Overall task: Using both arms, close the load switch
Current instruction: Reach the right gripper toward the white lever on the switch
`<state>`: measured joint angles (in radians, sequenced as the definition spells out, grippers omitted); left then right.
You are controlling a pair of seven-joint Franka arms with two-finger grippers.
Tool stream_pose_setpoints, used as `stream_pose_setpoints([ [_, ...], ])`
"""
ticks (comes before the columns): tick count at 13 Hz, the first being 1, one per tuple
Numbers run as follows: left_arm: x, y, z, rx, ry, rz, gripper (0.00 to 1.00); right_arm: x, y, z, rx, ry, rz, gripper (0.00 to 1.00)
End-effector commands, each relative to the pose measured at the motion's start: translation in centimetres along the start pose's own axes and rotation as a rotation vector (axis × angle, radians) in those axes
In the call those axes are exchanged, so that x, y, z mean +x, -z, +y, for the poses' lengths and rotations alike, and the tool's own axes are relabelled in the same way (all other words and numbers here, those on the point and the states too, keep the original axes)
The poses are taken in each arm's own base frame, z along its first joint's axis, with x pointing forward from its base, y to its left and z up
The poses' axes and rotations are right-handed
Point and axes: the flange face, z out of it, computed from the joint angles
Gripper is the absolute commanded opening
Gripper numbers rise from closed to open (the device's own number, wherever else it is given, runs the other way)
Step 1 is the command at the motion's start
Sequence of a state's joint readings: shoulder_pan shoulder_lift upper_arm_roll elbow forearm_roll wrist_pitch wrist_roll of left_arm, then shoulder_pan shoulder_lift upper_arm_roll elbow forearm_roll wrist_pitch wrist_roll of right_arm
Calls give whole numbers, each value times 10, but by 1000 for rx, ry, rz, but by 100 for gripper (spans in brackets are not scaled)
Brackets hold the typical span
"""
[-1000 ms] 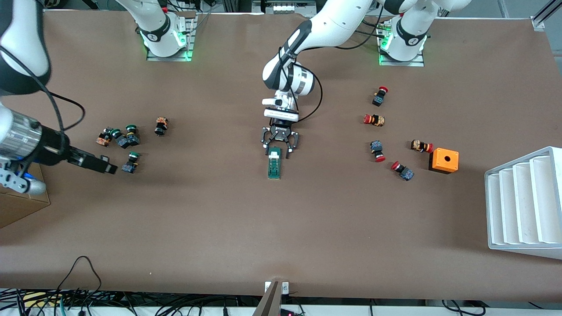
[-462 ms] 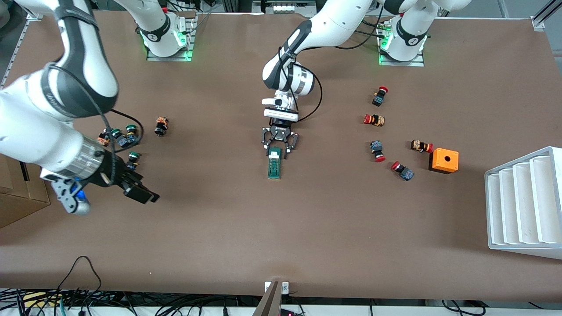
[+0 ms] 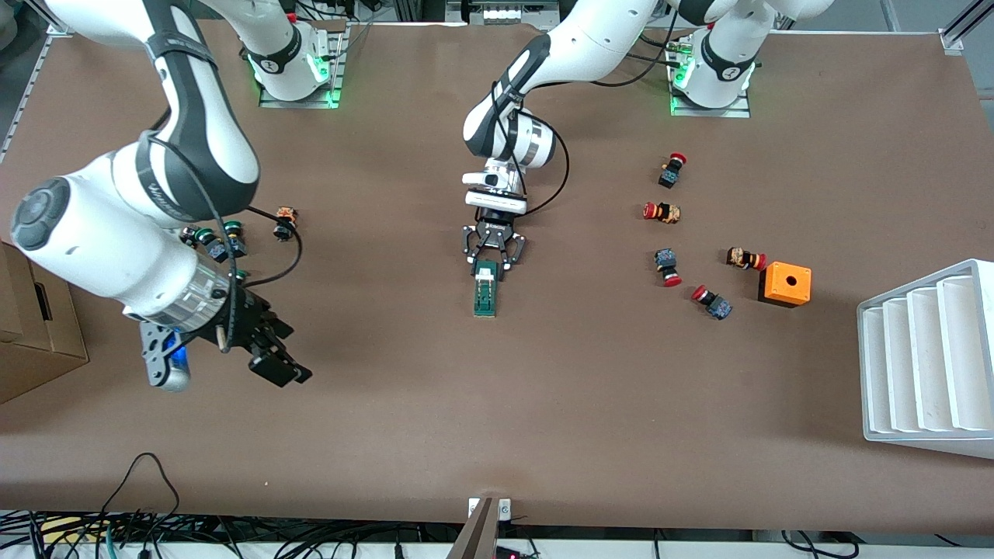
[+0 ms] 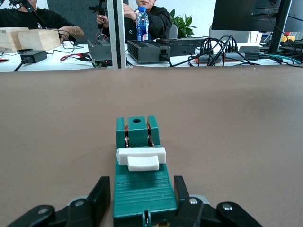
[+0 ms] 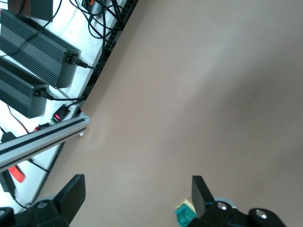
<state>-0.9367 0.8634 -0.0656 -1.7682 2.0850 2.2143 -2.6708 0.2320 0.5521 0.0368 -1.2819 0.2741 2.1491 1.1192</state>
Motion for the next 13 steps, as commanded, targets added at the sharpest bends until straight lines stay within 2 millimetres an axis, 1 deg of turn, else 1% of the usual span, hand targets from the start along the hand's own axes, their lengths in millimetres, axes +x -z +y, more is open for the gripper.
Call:
stream_pose_setpoints([
  [1,-6,-6,0,-23,7,38,60,-17,-17,-17,50,-108,-4,99],
  [3,-8,-7,-1,-19,6,42,58,-42,-37,-24,59,-163,-8,99],
  [5,-9,-6,-1,-21,6,42,58,-78,-66,-26,26,-237,-23,99],
  [6,-9,-6,-1,-21,6,42,57,-91,-79,-25,7,-285,-24,99],
  [9,-9,-6,-1,-21,6,42,50,-130,-105,-18,-49,-411,-40,99],
  [10,-8,-6,0,-21,7,43,49,-148,-118,-15,-71,-438,-44,98],
  [11,-9,-6,-1,-21,6,42,49,-162,-130,-13,-90,-456,-47,97],
  [13,-9,-6,-1,-22,5,43,49,-188,-164,-3,-136,-462,-19,88],
])
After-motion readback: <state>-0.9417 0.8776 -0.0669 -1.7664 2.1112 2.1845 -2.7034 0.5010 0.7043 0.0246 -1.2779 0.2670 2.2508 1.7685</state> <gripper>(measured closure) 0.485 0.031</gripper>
